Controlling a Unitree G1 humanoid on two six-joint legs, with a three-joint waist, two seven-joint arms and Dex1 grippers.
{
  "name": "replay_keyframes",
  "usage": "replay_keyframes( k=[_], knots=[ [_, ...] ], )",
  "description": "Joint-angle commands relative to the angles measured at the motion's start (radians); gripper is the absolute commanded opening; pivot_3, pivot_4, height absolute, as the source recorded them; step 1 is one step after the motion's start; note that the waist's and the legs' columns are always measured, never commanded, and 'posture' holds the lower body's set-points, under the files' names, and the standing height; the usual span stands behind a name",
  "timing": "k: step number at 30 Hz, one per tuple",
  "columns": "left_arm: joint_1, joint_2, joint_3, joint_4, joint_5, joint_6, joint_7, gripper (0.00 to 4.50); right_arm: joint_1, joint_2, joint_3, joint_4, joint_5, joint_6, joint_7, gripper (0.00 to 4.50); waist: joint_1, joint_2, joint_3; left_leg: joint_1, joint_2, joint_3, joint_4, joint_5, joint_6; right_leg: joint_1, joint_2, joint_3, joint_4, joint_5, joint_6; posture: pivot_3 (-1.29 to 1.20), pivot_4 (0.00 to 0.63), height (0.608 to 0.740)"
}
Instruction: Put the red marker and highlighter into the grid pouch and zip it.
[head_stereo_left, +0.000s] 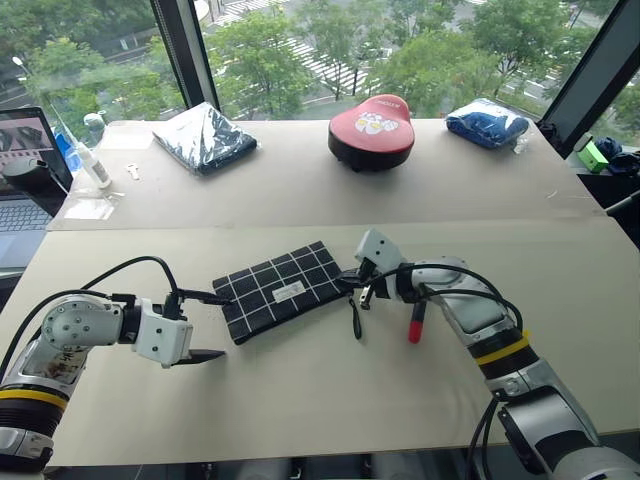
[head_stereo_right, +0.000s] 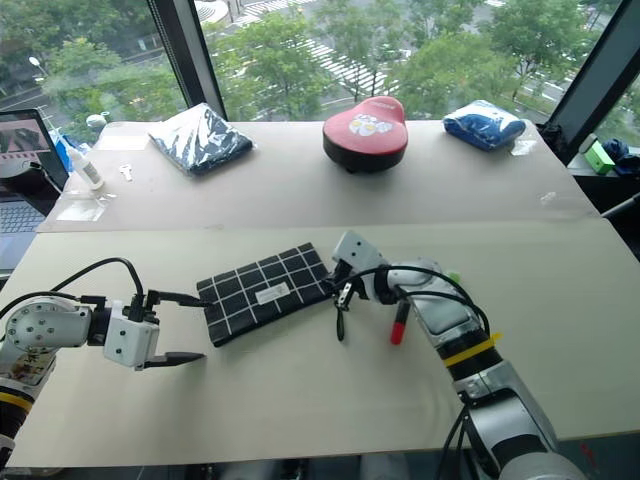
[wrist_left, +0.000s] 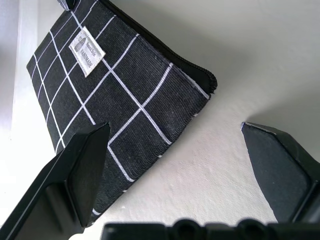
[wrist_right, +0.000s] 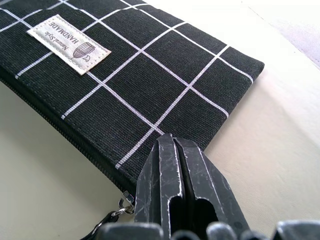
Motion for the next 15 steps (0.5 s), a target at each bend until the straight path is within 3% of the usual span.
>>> replay_keyframes(
  k=[1,15],
  knots=[
    [-0.006,-0.002,-0.011,0.007,0.021,-0.015,0.024,4.5,0.01,-0.02,0.026,-0.006,-0.039,0.001,0.021,0.02,0.001,0.0,0.0,0.0,0.0,0.0,0.0,0.0,0.0,0.0,0.0,0.0,0.0,0.0,0.0,0.0,0.15,0.74],
    [-0.009,-0.097,-0.042,0.033,0.189,-0.199,0.232,4.5,0.008,-0.009,0.017,-0.009,-0.052,0.0,0.035,0.02,0.011,0.0,0.0,0.005,0.0,0.0,0.0,0.0,0.0,0.002,-0.001,-0.001,0.0,0.0,0.0,0.0,0.15,0.74]
  ],
)
